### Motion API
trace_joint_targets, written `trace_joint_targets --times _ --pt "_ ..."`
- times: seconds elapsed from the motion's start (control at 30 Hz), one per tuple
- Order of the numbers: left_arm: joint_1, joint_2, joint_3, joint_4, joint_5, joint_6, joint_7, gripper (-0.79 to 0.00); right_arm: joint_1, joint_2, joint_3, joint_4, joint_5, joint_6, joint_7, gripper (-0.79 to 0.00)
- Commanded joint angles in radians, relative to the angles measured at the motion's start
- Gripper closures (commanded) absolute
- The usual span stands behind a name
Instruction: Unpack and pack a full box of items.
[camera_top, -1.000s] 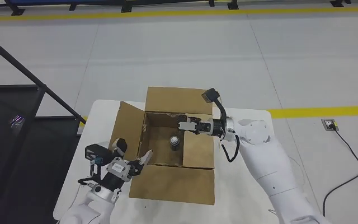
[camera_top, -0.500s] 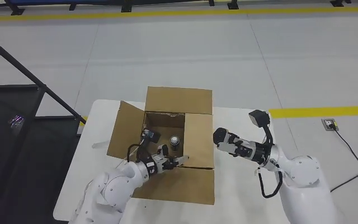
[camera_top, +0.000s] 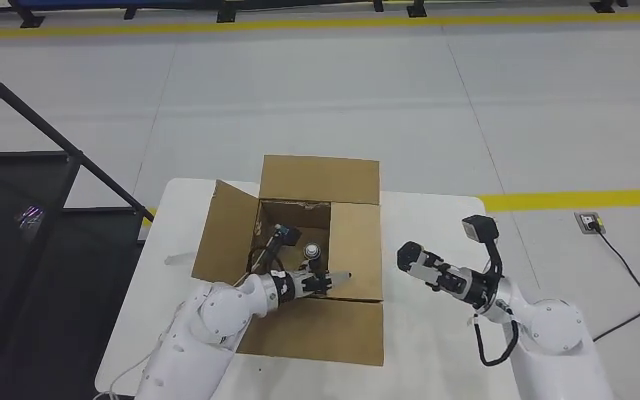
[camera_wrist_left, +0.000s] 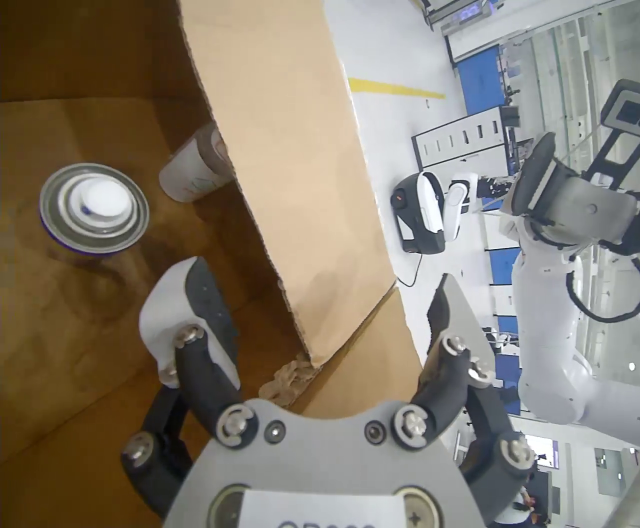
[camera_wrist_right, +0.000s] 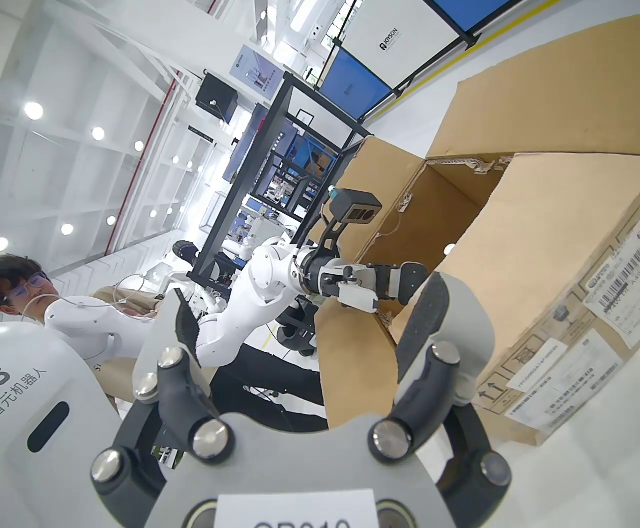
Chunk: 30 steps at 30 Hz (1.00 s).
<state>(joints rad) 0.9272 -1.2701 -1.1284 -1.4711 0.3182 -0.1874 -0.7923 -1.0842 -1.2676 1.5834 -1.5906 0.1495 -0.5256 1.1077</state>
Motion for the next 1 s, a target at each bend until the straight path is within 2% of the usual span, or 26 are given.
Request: trace_joint_targets --times 0.0,0.2,0.4,0.73,0.97 --pt "-0.012 -0.004 0.011 0.033 -0.049 -0.026 0.009 -0.785 0.001 0.004 -0.001 0.001 -0.001 -0.004 -0.01 -0.785" --pt "-0.043 -0.015 0.034 0.1 -0.151 -0.095 0.022 -0.785 0.015 0.015 -0.007 0.014 0.003 -0.004 -0.017 -0.785" --pt "-0.07 -0.019 0.04 0.129 -0.205 -0.121 0.016 -0.785 0.038 0.023 -0.026 0.024 0.006 -0.002 -0.024 -0.785" --pt "-0.058 -0.015 0.021 0.043 -0.272 -0.158 0.012 -0.785 0.046 0.035 -0.045 0.01 -0.005 -0.049 -0.08 -0.785" --pt "-0.097 -0.031 0.087 0.029 -0.28 -0.169 0.048 -0.785 -0.056 0.051 0.053 -0.067 -0.03 -0.1 -0.196 -0.785"
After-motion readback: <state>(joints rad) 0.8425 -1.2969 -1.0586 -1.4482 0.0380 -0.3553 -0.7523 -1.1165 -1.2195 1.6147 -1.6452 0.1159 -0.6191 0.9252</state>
